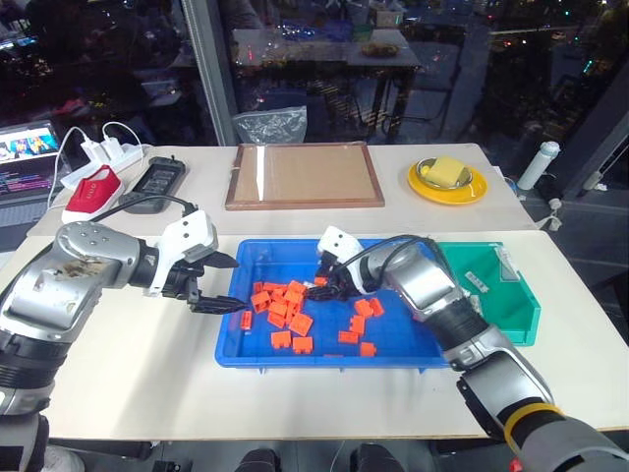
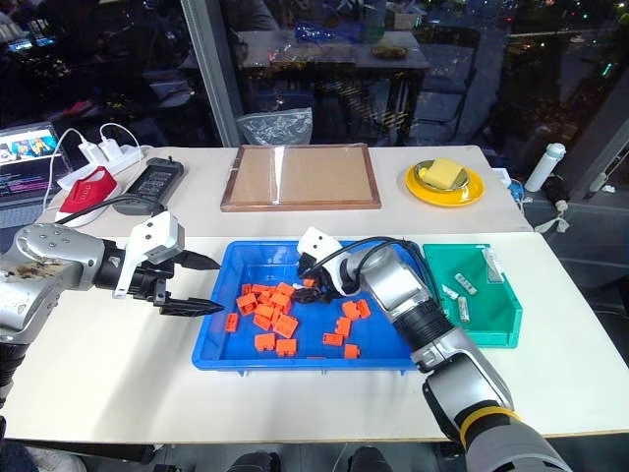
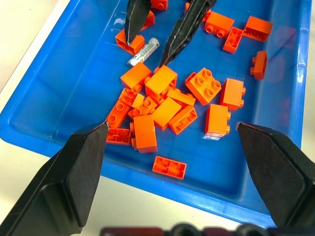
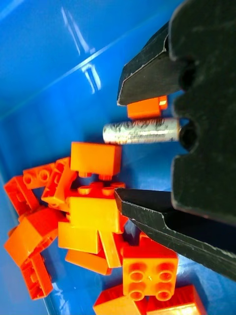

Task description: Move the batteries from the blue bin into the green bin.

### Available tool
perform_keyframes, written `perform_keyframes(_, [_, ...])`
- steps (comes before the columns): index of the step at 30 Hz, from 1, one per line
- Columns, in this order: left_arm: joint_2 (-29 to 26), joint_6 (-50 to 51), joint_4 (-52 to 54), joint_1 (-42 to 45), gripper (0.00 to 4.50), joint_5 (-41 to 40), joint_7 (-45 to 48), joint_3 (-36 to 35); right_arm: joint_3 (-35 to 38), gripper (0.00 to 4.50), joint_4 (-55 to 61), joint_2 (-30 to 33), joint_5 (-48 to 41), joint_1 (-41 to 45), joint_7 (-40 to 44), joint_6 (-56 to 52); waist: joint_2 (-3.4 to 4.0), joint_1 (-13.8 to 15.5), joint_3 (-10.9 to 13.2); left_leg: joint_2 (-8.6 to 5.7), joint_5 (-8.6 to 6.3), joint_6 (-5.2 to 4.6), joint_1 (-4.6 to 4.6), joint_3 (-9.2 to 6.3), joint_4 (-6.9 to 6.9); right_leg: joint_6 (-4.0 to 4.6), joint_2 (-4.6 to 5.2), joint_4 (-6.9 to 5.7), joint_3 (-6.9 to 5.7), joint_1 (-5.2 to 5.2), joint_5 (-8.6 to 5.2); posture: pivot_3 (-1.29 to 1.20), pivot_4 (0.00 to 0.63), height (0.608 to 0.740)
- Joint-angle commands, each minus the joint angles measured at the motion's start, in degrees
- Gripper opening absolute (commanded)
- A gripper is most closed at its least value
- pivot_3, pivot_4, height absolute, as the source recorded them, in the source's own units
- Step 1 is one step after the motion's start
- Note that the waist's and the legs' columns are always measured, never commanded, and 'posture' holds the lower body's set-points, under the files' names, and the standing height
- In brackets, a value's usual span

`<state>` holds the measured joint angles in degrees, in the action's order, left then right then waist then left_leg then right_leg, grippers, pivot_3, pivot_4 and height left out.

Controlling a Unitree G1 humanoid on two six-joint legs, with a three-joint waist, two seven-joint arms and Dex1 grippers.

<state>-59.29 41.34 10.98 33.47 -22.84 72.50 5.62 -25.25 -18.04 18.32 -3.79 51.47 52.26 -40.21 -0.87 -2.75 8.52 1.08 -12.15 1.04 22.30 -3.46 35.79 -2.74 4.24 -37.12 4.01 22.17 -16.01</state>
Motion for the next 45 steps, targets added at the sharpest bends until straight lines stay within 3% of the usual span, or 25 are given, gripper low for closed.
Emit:
perform_keyframes(1, [-1.11, -0.67, 1.01, 0.07, 4.50, 0.07, 0.22, -1.18, 0.01, 3.14, -0.84, -0.71, 0.95, 1.46, 0.64, 2.08, 0.00, -0.01, 0.00, 0.00, 0.00, 0.00, -0.01, 0.00, 0.00, 0.00, 0.00, 0.00, 0.00, 0.00, 0.00, 0.00, 0.150, 0.740])
perform_keyframes(8, [-1.07, -0.70, 1.33, -0.36, 4.50, 0.08, 0.01, -1.38, -1.47, 3.14, -5.57, -0.85, 3.86, 0.65, 0.75, 4.64, 0.00, -0.31, -0.01, 0.02, 0.00, 0.00, -0.08, 0.00, -0.02, 0.00, -0.02, -0.02, 0.00, -0.04, 0.00, 0.00, 0.150, 0.740])
perform_keyframes(29, [-1.58, -0.66, 1.91, -1.00, 4.50, 0.15, -0.48, -1.62, -5.25, 3.14, 5.26, 3.19, 3.88, -2.83, 8.20, -0.70, 0.00, -0.94, -0.01, 0.01, 0.00, 0.00, -0.07, -0.04, -0.01, 0.00, -0.02, -0.04, -0.01, -0.06, 0.00, 0.00, 0.150, 0.740])
perform_keyframes(37, [-1.86, -1.31, 1.83, -1.33, 4.50, 0.63, -0.62, -1.31, -2.85, 3.14, -2.31, 0.42, 6.22, -1.25, 2.08, 2.14, -0.01, -1.22, -0.02, 0.03, 0.00, 0.00, -0.13, -0.03, -0.03, -0.01, -0.05, -0.05, 0.01, -0.06, 0.00, 0.00, 0.150, 0.740])
perform_keyframes(45, [-1.91, -1.55, 1.67, -1.50, 4.50, 0.87, -0.63, -1.53, -3.24, 3.14, -2.01, -0.31, 5.69, -0.85, 3.42, 1.86, -0.01, -1.18, -0.02, 0.01, 0.00, 0.00, -0.10, -0.04, -0.03, 0.00, -0.03, -0.05, 0.00, -0.06, 0.00, 0.00, 0.150, 0.740])
